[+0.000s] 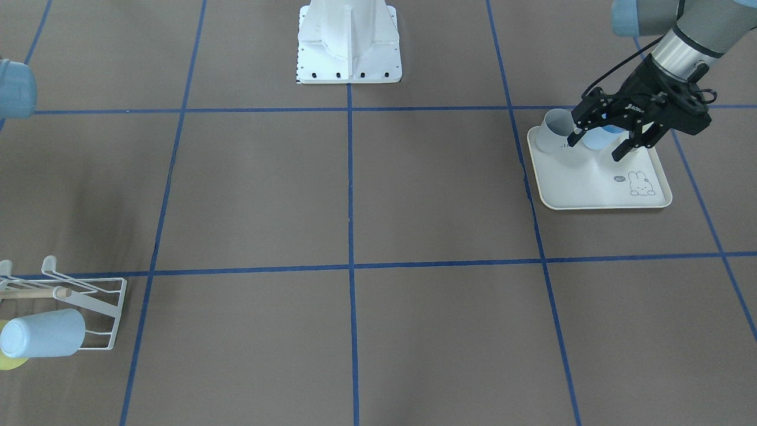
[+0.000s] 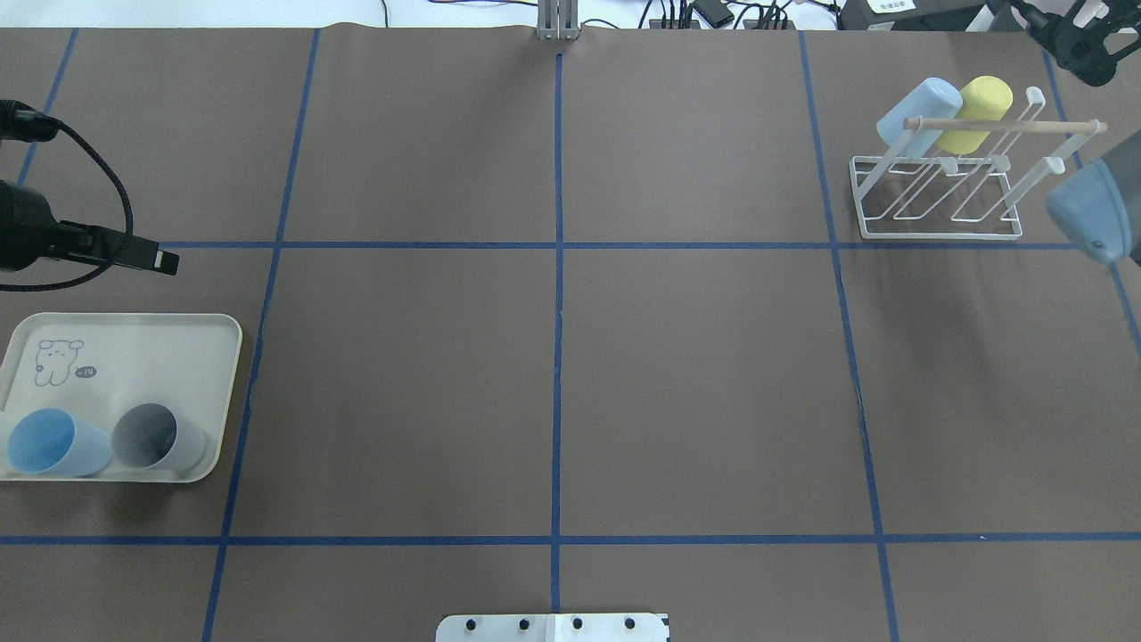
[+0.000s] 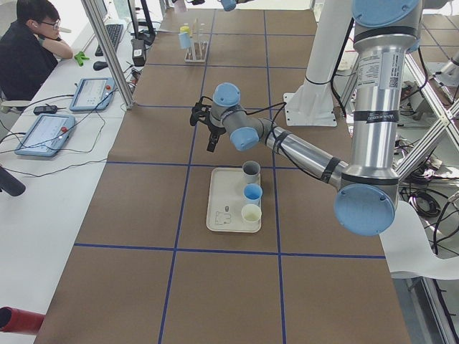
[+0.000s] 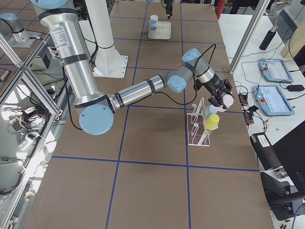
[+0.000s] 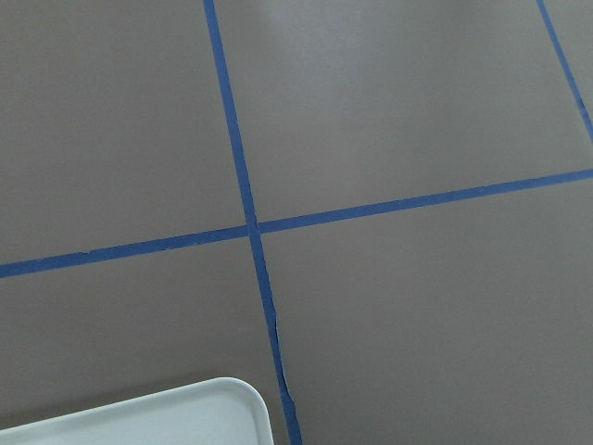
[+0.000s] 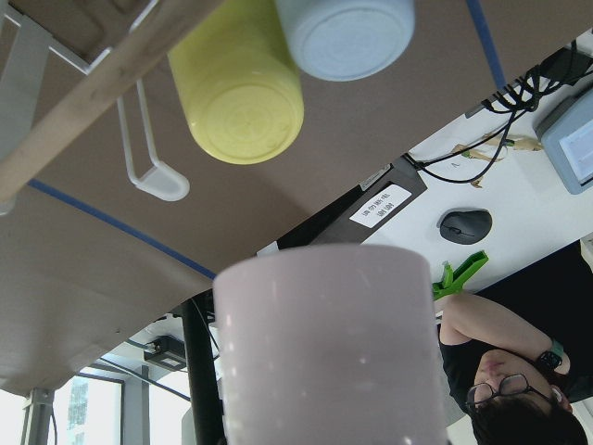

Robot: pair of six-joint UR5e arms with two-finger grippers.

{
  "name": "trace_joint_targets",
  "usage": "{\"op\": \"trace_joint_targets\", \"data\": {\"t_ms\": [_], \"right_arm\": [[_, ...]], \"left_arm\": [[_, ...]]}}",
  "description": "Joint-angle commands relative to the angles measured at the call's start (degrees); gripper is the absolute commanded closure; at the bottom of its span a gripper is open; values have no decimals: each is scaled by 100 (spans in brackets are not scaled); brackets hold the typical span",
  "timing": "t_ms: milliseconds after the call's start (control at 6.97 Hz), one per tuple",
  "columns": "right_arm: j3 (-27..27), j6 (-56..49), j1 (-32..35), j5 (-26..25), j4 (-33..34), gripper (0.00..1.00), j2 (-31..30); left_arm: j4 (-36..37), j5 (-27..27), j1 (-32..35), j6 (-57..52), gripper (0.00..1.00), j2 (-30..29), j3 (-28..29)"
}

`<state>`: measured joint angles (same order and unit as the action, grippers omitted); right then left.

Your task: Transfer IKEA cup to right arm and place on rack

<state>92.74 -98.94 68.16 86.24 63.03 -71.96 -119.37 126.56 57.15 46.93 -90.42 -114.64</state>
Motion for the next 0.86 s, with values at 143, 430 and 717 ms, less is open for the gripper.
{"op": "trace_joint_targets", "data": {"t_ms": [143,430,717], "right_arm": [[-757,-519,14,-2,-809,100,-63],[-766,-609,-4,-37,-1019,100,-291],[-801,-608,-170,-361,-1047,100,-318]], "left_arm": [[-7,0,-2,10,0,-2,-6],[-16,0,-2,10,0,7,-6],[-16,0,-2,10,0,7,-23]]}}
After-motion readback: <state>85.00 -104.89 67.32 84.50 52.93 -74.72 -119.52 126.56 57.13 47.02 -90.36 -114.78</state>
